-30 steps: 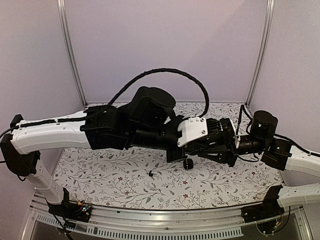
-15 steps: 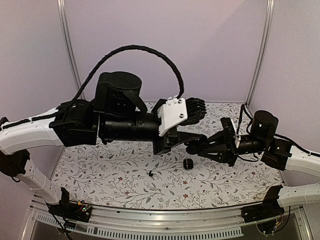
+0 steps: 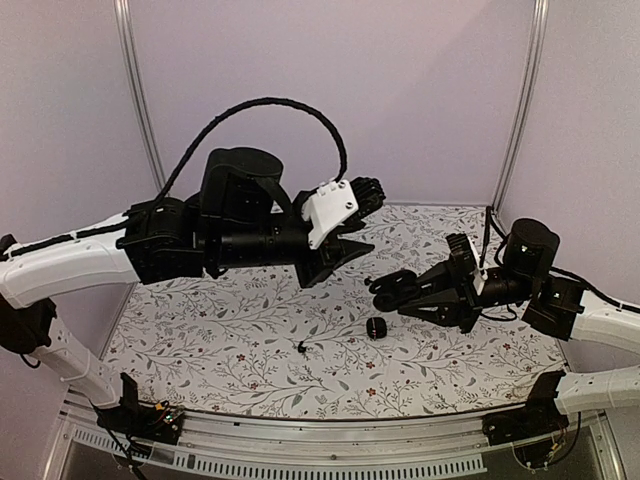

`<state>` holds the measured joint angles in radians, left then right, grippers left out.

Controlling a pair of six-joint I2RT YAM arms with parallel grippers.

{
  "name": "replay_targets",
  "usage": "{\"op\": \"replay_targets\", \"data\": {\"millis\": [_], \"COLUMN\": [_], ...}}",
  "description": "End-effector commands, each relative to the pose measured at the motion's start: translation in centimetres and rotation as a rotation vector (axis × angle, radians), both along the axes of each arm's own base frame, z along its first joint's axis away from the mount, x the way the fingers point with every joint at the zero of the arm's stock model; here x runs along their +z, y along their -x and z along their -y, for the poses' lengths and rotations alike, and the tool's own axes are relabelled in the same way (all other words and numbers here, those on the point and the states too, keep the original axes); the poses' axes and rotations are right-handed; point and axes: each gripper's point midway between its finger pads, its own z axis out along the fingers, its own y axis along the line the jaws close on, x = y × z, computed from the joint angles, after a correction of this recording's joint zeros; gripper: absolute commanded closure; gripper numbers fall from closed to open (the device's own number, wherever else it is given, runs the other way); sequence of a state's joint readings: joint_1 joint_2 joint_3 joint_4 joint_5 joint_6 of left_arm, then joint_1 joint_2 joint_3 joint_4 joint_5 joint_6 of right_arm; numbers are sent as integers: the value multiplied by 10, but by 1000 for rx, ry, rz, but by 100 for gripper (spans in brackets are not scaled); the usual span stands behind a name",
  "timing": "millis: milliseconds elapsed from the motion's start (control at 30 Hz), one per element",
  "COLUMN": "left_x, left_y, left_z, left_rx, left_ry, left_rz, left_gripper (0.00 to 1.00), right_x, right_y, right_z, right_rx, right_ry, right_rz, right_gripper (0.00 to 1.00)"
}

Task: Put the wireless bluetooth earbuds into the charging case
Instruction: Close the charging case with the earbuds inside.

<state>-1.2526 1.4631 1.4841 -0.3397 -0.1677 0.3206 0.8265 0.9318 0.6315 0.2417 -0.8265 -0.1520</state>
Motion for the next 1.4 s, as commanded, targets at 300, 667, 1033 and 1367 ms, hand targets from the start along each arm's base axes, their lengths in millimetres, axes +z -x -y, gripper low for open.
{"op": "replay_targets", "data": {"millis": [300, 667, 1033, 1367], "left_x": [-29, -25, -31, -4], "left_y": [45, 68, 67, 79], "left_z": [26, 28, 31, 22], "left_rx": [-192, -240, -163, -208], "left_ry": [-88, -109, -170, -73], "left_rz": [-51, -21, 61, 67], "left_gripper": [68, 70, 70, 71], "right_x": [25, 23, 28, 27], "right_y": [5, -3, -10, -5], "right_z": [-5, -7, -11, -5], "right_rx": [50, 7, -10, -4], "right_ry": [-45, -39, -43, -63], "right_rz": [7, -20, -120, -93], "right_gripper": [90, 90, 91, 91]}}
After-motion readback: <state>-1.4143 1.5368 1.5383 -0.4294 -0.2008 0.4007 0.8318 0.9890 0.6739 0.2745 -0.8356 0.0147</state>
